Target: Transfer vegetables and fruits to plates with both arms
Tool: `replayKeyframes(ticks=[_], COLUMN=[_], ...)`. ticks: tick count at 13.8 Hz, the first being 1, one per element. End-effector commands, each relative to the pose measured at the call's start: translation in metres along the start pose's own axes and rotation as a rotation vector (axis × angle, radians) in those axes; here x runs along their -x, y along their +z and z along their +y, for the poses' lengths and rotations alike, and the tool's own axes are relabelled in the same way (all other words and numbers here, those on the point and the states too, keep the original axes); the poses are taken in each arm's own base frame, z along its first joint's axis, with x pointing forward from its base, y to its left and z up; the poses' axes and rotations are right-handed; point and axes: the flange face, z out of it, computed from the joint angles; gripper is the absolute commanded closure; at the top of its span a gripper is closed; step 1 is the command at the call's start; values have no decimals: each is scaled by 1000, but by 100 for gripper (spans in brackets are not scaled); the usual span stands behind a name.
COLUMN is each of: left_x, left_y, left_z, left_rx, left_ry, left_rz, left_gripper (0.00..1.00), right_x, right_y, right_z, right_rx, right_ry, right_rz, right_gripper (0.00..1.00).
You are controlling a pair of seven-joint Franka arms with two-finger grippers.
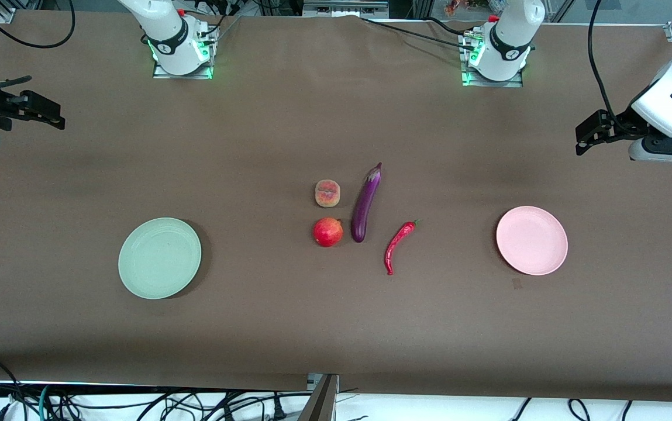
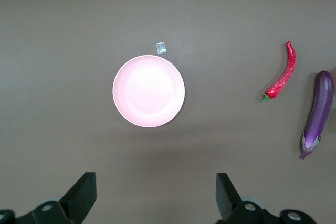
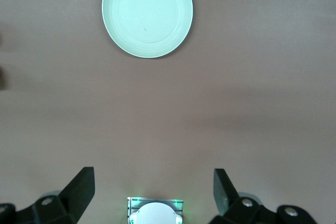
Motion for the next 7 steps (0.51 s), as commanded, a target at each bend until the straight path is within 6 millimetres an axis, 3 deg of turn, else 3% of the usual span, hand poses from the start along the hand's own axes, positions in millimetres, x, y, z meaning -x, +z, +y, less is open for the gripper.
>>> replayKeyframes(ticks=[1,7], left_x=[-1,-1], left_y=[-4,-4], left_z=[-2,-2], left_rx=[-19,-19], left_ry=[16,17], left_rz=[-4,-8], left_gripper=[0,0], right_x=[1,1], right_y=[-2,-2], right_z=[3,5], right_rx=[-1,-3], right_ry=[12,15], right_rz=[5,5], right_gripper=[0,0])
